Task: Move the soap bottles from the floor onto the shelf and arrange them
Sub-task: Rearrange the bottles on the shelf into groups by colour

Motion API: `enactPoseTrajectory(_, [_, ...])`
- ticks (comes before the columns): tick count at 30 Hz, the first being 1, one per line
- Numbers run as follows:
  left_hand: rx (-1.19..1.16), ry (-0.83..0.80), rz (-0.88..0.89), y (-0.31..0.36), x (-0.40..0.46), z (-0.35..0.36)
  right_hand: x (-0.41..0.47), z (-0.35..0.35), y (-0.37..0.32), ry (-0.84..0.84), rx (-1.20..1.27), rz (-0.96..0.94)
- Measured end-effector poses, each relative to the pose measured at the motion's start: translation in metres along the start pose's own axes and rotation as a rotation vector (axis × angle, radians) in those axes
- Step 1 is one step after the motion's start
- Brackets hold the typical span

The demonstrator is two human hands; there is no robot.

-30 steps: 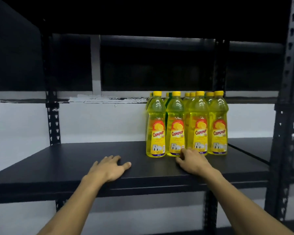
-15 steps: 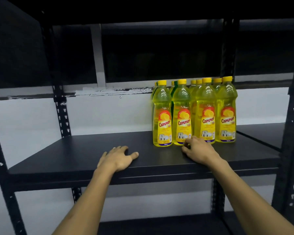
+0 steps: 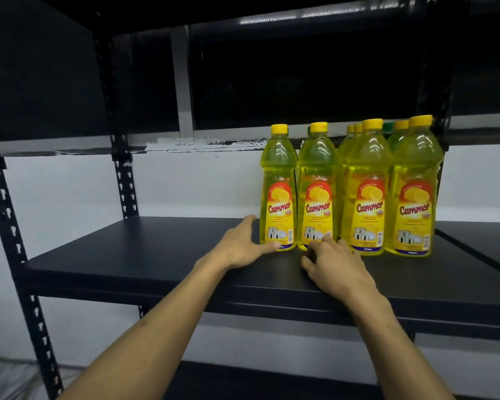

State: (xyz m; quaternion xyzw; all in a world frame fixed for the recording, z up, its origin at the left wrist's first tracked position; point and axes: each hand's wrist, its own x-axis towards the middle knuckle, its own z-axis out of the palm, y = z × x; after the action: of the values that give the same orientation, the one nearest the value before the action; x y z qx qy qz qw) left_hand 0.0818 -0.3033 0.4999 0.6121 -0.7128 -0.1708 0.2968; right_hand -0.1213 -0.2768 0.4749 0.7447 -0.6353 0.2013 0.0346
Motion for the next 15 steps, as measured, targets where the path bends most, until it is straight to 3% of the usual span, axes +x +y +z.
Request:
enactPoseTrajectory(3, [-0.247,0.060,-0.006,0.017,0.024,0.016,-0.001,-0.001,0.000,0.012,0.010,-0.034])
enactPoseTrajectory(6, [-0.329,0.101,-0.016,0.012,0.035,0.022,0.002,-0.003,-0.001,0.018,0.138,-0.081])
enactPoseTrajectory(11, [-0.348,-0.054,0.080,-0.017,0.030,0.001,0.021,-0.004,-0.029,0.124,0.588,-0.041])
enactPoseTrajectory(15, [-0.398,-0.176,0.143,-0.042,0.010,-0.025,0.049,0.006,-0.072,0.063,0.917,-0.034])
